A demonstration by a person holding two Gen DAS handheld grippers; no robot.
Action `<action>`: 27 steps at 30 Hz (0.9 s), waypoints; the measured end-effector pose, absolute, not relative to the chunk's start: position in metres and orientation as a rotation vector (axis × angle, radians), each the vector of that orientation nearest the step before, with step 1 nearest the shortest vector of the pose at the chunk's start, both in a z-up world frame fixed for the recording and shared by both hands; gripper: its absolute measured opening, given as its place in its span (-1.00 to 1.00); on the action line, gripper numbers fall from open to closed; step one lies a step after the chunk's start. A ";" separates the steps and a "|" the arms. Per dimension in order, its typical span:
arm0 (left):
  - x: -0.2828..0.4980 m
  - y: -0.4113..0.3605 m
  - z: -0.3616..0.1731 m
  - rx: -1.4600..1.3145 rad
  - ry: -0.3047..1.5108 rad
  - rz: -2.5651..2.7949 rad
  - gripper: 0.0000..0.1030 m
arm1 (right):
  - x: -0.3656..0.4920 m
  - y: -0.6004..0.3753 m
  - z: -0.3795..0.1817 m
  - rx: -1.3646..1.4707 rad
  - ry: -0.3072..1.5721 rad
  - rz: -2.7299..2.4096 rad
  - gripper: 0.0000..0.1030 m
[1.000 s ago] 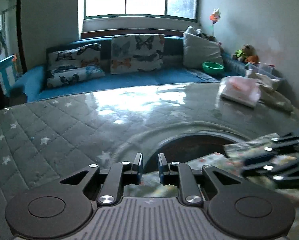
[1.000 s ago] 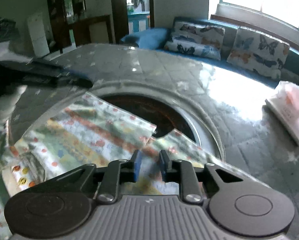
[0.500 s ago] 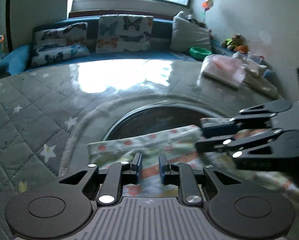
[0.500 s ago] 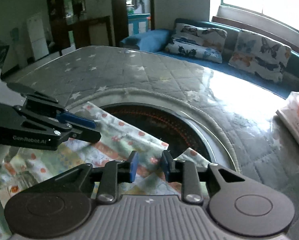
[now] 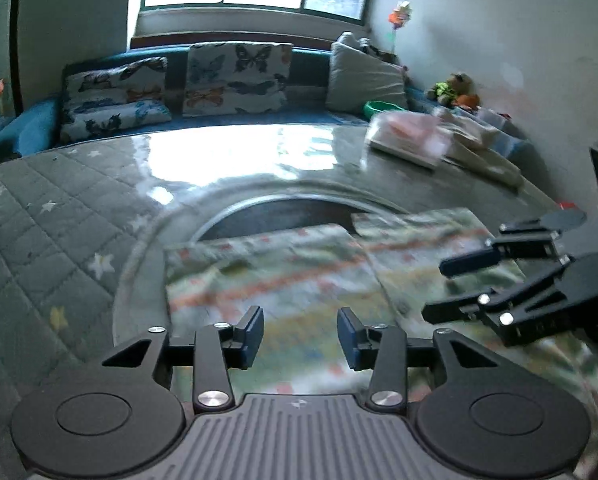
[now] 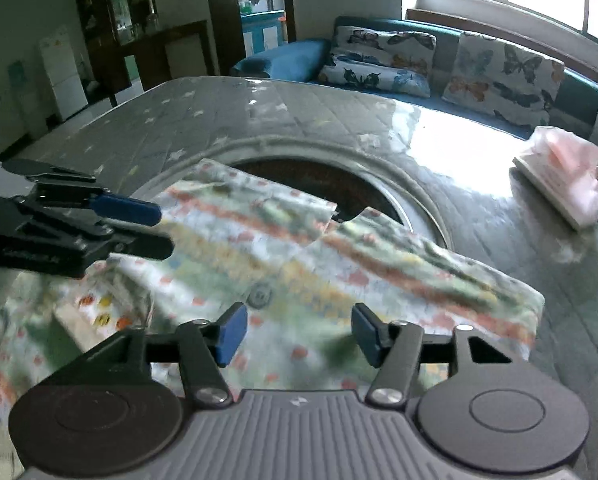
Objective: Fold clothes
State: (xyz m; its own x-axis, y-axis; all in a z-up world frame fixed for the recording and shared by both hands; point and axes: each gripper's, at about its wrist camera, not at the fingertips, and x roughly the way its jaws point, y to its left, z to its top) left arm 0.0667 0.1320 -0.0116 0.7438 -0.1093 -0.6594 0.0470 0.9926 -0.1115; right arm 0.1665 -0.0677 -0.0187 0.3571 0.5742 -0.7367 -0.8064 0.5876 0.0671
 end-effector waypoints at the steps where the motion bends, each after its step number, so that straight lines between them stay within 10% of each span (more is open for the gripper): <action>1: 0.059 0.128 -0.012 -0.079 0.726 -0.086 -0.12 | 0.159 -0.070 -0.018 -0.345 0.785 0.911 0.28; 27: -0.037 0.099 -0.027 0.149 0.703 0.035 0.09 | 0.027 -0.103 -0.007 -0.768 0.765 1.072 0.62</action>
State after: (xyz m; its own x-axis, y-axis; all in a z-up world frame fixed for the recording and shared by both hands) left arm -0.0373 0.0988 -0.0273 0.7629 0.0826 -0.6413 0.0177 0.9888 0.1484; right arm 0.0266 -0.1033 -0.0074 0.2887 0.4613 -0.8390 -0.9433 0.2867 -0.1670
